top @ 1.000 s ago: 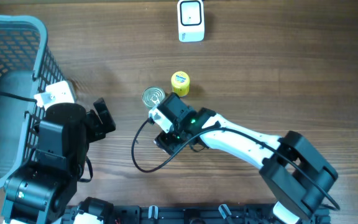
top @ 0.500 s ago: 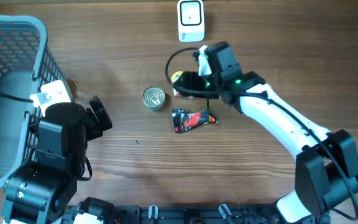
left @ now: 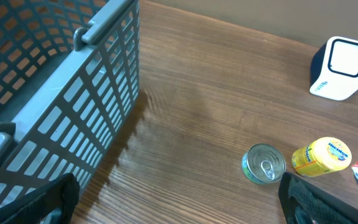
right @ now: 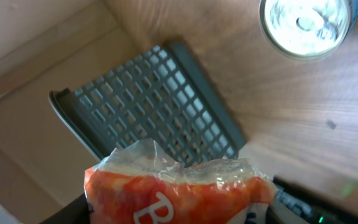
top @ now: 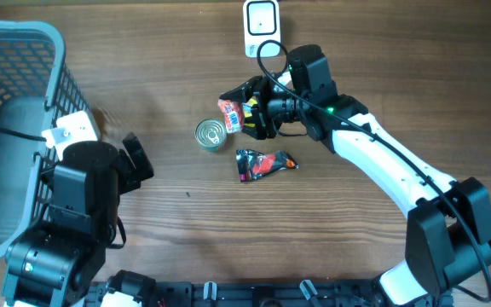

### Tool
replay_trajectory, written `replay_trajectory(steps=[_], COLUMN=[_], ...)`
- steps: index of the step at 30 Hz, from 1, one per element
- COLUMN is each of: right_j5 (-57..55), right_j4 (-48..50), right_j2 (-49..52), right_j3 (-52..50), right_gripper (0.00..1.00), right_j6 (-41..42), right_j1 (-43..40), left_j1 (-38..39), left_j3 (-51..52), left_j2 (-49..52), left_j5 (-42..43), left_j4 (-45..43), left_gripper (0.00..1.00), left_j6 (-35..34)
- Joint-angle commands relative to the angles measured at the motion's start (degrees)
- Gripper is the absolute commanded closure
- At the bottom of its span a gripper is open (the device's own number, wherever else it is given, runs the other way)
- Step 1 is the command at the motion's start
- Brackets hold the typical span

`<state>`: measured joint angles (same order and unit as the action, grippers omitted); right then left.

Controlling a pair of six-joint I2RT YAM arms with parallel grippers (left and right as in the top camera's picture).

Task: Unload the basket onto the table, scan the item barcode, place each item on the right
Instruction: 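Lift the tissue pack and hold it in front of the scanner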

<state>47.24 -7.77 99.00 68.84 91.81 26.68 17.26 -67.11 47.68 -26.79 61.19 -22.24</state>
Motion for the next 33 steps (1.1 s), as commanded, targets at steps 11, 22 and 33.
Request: replay_trajectory(steps=[11,22,33], right_j5=[4.5,-34.5,-51.9], right_j4=[18.5,13.9,52.7], right_j2=[-1.2,0.0,22.7], right_j3=[1.1,1.0,1.6], right_gripper=[0.35,0.36,0.37], right_j6=[-18.2,-79.6,-85.9], right_j1=[-0.3,-0.4,-1.0], left_j1=[0.2,0.2,0.2], left_j3=[-0.4,-0.4,-0.3], left_j2=[-0.2,-0.2,-0.2], left_j5=[-0.9,-0.6,0.3], left_j4=[0.0,0.0,-0.1], left_gripper=[0.0,0.0,0.0], left_j6=[-0.8,-0.9,-1.0])
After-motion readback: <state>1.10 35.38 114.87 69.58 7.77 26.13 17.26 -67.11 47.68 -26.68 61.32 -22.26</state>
